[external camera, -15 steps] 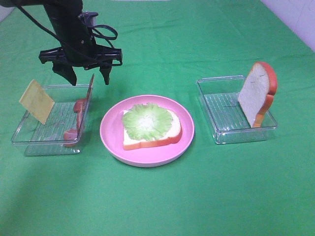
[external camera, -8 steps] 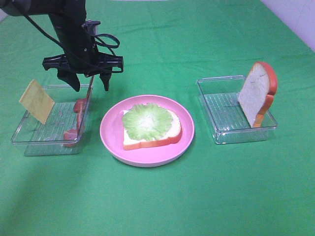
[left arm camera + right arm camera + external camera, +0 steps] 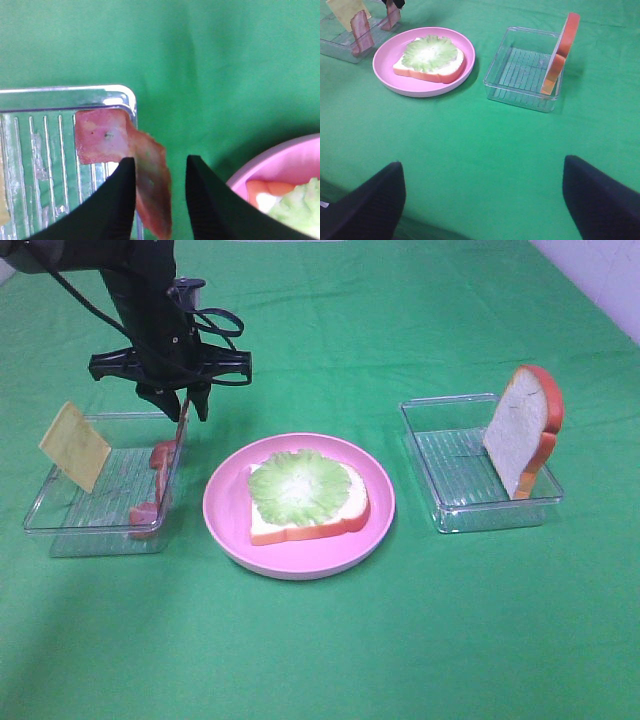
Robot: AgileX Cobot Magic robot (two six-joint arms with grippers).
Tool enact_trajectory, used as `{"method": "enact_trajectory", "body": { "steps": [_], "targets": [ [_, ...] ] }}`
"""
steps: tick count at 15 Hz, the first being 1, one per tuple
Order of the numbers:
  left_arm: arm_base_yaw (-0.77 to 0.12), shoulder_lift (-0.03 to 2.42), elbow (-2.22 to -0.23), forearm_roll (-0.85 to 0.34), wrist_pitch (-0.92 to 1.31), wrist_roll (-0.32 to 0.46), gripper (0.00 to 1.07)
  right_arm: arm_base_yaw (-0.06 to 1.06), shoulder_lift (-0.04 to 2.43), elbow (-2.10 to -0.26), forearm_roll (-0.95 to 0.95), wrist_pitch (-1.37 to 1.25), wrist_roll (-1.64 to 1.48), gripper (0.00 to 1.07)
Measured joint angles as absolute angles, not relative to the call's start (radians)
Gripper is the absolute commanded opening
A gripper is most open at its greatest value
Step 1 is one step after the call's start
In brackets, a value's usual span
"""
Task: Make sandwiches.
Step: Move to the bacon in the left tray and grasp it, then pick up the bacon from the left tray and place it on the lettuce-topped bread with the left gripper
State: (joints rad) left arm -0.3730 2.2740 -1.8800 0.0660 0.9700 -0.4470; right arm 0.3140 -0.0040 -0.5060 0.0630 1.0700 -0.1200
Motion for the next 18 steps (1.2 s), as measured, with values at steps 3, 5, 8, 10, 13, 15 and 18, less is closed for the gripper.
{"method": "enact_trajectory", "body": {
  "steps": [3, 5, 8, 10, 13, 15, 18],
  "targets": [
    [-0.373, 2.274, -1.880, 0.067, 0.970, -0.447, 0.15, 0.314, -0.004, -0.506, 0.063, 1.070, -0.120, 0.79],
    [-0.373, 2.274, -1.880, 0.067, 0.969, -0.447, 0.00, 0.314, -0.004, -0.506, 0.063, 1.070, -0.120, 0.79],
    [-0.373, 2.274, -1.880, 0.068, 0.968, -0.447, 0.00, 0.314, -0.004, -0.506, 0.063, 1.070, -0.120, 0.79],
    [-0.373, 2.274, -1.886, 0.068, 0.971, -0.447, 0.00, 0.314, -0.004, -0.506, 0.063, 1.070, -0.120, 0.79],
    [-0.373, 2.274, -1.964, 0.067, 1.041, -0.447, 0.00, 0.314, -0.004, -0.506, 0.063, 1.068, -0.120, 0.79],
    [-0.373, 2.274, -2.015, 0.063, 1.085, -0.446, 0.00, 0.314, -0.004, -0.506, 0.063, 1.068, -0.120, 0.79],
    [-0.373, 2.274, -2.116, -0.039, 1.134, -0.386, 0.00, 0.314, -0.004, -0.506, 0.063, 1.067, -0.120, 0.79]
  ]
}}
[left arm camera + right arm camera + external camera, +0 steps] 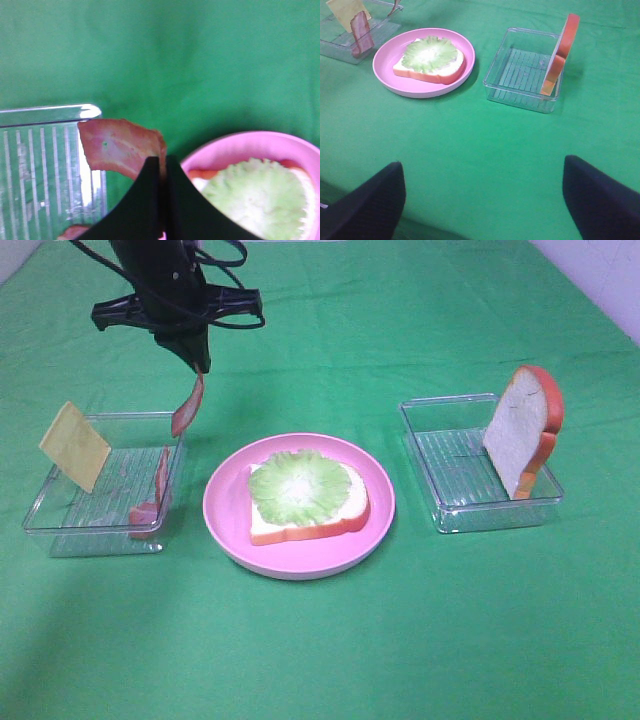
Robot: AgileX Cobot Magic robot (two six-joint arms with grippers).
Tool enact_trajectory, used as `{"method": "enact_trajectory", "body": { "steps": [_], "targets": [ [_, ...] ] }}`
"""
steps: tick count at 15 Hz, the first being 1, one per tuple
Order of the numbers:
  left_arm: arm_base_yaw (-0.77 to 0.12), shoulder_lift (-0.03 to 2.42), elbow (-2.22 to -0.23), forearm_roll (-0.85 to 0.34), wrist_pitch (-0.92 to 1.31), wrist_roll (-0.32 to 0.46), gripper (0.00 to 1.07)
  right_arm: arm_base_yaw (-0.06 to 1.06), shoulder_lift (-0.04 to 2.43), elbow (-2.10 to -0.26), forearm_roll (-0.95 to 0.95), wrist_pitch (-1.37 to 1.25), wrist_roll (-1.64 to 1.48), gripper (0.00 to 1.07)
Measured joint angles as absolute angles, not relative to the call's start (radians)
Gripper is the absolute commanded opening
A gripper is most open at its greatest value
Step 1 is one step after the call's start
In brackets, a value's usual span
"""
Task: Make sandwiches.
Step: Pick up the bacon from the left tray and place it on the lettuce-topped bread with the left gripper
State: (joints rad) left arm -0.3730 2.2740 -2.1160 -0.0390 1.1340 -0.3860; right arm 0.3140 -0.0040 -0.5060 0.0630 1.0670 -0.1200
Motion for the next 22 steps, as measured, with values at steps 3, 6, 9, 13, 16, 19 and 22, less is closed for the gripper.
{"method": "enact_trajectory", "body": {
  "steps": [3, 6, 9, 13, 16, 19, 22],
  "targets": [
    [-0.373, 2.273, -2.164, -0.240, 1.140, -0.274, 0.00, 0.314, -0.004, -0.506, 0.063, 1.067, -0.120, 0.79],
    [-0.376, 2.273, -2.164, -0.371, 1.144, -0.214, 0.00, 0.314, -0.004, -0.506, 0.063, 1.067, -0.120, 0.79],
    [-0.443, 2.273, -2.164, -0.473, 1.146, -0.163, 0.00, 0.314, -0.004, -0.506, 0.063, 1.067, -0.120, 0.79],
    [-0.555, 2.279, -2.164, -0.481, 1.123, -0.155, 0.00, 0.314, -0.004, -0.506, 0.063, 1.067, -0.120, 0.79],
    [-0.590, 2.335, -2.166, -0.442, 1.162, -0.155, 0.00, 0.314, -0.004, -0.506, 0.063, 1.067, -0.120, 0.79],
    [-0.590, 2.368, -2.165, -0.362, 1.175, -0.176, 0.00, 0.314, -0.004, -0.506, 0.063, 1.067, -0.120, 0.79],
    [-0.590, 2.389, -2.165, -0.275, 1.205, -0.188, 0.00, 0.314, -0.004, -0.506, 0.063, 1.067, -0.120, 0.79]
  ]
}}
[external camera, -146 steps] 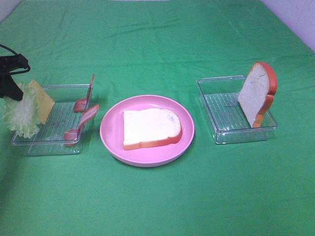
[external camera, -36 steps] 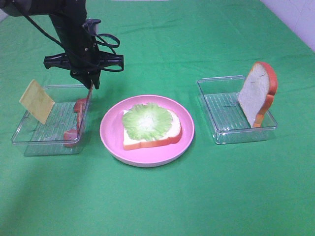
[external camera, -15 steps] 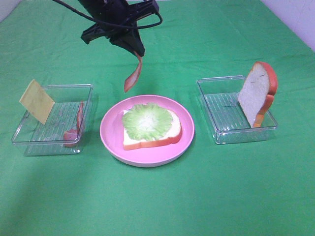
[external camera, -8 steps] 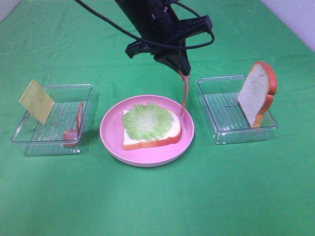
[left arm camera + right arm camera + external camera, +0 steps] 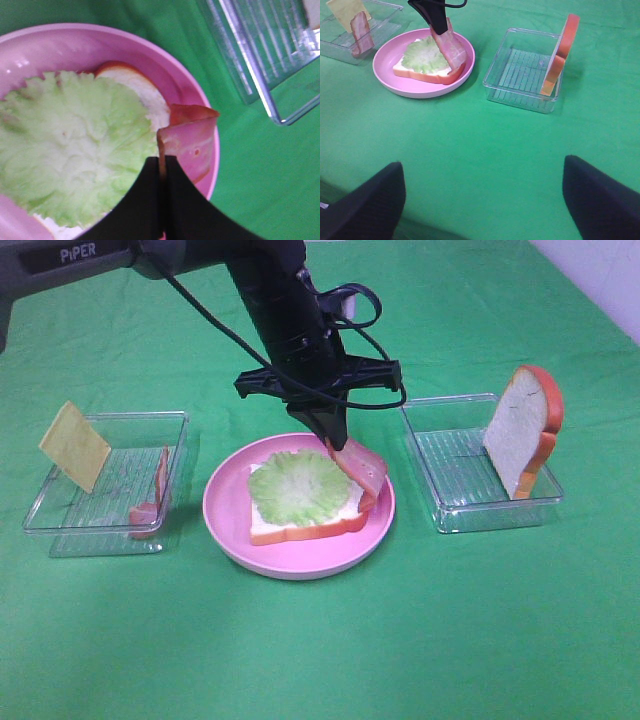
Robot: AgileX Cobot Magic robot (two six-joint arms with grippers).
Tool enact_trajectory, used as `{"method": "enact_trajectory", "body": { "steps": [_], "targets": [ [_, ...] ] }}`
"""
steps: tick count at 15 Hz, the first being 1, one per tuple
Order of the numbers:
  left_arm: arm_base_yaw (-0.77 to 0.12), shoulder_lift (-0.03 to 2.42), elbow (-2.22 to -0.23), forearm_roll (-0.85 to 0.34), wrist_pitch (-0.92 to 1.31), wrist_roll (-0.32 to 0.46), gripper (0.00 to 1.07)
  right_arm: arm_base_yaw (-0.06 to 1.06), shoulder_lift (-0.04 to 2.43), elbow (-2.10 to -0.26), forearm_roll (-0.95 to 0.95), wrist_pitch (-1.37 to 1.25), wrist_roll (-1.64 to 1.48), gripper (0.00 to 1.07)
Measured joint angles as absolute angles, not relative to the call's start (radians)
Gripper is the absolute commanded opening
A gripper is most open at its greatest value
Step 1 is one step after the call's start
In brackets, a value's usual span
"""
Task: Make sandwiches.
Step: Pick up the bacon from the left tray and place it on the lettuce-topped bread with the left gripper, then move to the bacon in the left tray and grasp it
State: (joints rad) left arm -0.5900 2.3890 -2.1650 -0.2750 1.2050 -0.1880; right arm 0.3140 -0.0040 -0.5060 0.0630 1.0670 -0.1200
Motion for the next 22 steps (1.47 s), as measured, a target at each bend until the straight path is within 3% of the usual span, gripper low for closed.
{"method": "enact_trajectory", "body": {
  "steps": [3, 10, 11, 15, 16, 22],
  "targets": [
    [-0.590, 2.391, -2.165, -0.101, 1.210, -0.254, 0.00, 0.314, -0.004, -0.506, 0.063, 1.067, -0.120, 0.79],
    [-0.590, 2.392, -2.165, -0.024, 1.210, -0.294, 0.00, 0.314, -0.004, -0.506, 0.063, 1.067, -0.120, 0.79],
    [-0.590, 2.392, -2.165, -0.024, 1.210, -0.304, 0.05, 0.314, -0.004, -0.506, 0.063, 1.067, -0.120, 0.79],
    [-0.590, 2.392, -2.165, -0.040, 1.210, -0.312, 0.51, 0.314, -0.004, -0.506, 0.063, 1.066, -0.120, 0.79],
    [-0.590, 2.392, -2.165, -0.048, 1.210, -0.312, 0.57, 0.314, -0.004, -0.506, 0.063, 1.066, -0.120, 0.79],
    [-0.589, 2.361, -2.167, -0.038, 1.211, -0.312, 0.59, 0.314, -0.004, -0.506, 0.063, 1.066, -0.120, 0.79]
  ]
}}
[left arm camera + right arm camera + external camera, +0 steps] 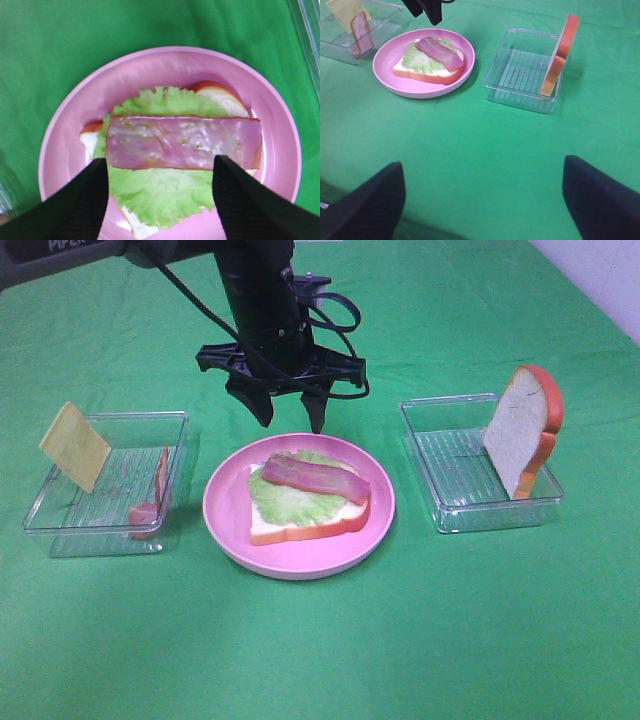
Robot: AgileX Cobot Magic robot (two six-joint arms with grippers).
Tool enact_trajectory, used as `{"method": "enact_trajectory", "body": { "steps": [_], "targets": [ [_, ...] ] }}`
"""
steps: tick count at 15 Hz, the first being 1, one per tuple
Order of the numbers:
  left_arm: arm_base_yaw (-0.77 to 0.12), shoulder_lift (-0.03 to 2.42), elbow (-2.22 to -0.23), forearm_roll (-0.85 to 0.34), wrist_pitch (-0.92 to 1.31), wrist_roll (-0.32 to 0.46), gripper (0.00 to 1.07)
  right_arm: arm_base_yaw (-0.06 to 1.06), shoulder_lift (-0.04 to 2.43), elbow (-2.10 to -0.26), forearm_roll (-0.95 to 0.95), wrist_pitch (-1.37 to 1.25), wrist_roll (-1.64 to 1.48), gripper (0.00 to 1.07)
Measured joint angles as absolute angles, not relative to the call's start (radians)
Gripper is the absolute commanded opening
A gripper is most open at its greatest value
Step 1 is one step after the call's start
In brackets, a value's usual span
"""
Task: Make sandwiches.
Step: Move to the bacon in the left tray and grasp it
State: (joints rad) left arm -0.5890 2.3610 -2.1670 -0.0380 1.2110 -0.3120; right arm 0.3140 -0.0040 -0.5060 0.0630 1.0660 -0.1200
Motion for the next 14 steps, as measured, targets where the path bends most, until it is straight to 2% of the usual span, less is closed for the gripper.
{"method": "enact_trajectory", "body": {
  "steps": [4, 9, 14],
  "targets": [
    [-0.587, 2.287, -2.169, 0.016, 1.212, -0.312, 0.59, 0.314, -0.004, -0.506, 0.063, 1.066, -0.120, 0.79],
    [-0.583, 2.148, -2.092, 0.006, 1.213, -0.313, 0.59, 0.314, -0.004, -0.506, 0.063, 1.066, -0.120, 0.79],
    [-0.572, 2.017, -1.951, 0.041, 1.215, -0.428, 0.65, 0.314, -0.004, -0.506, 0.063, 1.066, -0.120, 0.79]
  ]
}}
